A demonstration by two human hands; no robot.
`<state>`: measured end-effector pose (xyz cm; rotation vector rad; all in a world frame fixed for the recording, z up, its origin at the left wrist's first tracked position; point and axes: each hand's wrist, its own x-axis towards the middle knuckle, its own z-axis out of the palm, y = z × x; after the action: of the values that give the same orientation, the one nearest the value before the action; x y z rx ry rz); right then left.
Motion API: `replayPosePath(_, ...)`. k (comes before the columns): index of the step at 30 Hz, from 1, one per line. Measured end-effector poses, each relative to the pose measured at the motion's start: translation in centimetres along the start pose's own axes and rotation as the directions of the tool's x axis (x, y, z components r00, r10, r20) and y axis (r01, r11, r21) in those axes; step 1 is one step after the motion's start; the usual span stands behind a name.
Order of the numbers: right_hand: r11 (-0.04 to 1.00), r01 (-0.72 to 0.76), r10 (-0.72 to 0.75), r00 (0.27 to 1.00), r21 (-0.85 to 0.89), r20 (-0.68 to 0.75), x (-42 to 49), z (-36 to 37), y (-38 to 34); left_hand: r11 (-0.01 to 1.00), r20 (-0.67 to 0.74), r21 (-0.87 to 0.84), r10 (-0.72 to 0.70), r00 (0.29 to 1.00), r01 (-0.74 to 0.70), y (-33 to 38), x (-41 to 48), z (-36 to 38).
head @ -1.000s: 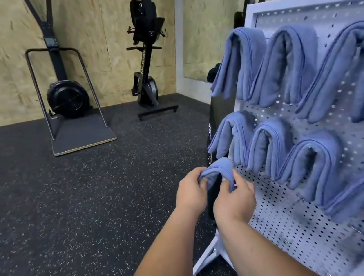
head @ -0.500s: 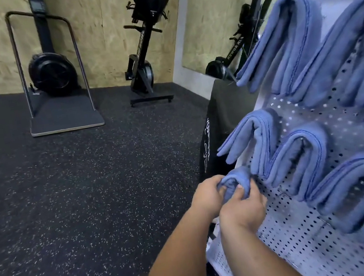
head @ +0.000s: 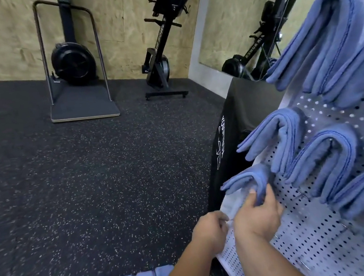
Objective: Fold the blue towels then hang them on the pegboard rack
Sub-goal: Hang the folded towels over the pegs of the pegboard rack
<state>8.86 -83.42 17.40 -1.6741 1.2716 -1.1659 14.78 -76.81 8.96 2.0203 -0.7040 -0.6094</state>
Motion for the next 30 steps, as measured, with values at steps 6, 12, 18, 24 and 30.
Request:
replayPosePath(6,0.995,-0.053,0.064,0.989,-0.084,0.130,-5.0,0.4,3.2,0.984,-0.099,0.044,-0.167,0.981,0.172,-7.9,-6.2,-2.3)
replayPosePath(12,0.987,-0.041,0.099,0.915,-0.155,0.391,-13.2,2.9,7.8,0.899,-0.190,0.068,-0.413,0.891,0.432,-18.3,-13.6,-6.2)
replayPosePath(18,0.972,-0.015,0.158,0.783,-0.235,0.602,-20.2,7.5,10.7,0.781,-0.311,-0.015,-0.597,0.739,0.625,-25.7,-18.6,-9.8)
replayPosePath(24,0.955,0.102,0.153,0.638,-0.280,0.754,-25.6,12.3,13.3,0.711,-0.333,-0.061,-0.676,0.657,0.700,-30.1,-20.5,-11.1)
replayPosePath(30,0.887,0.341,0.182,0.363,-0.312,0.914,-29.4,17.0,16.7,0.697,-0.358,-0.020,-0.674,0.646,0.717,-33.4,-20.8,-10.7)
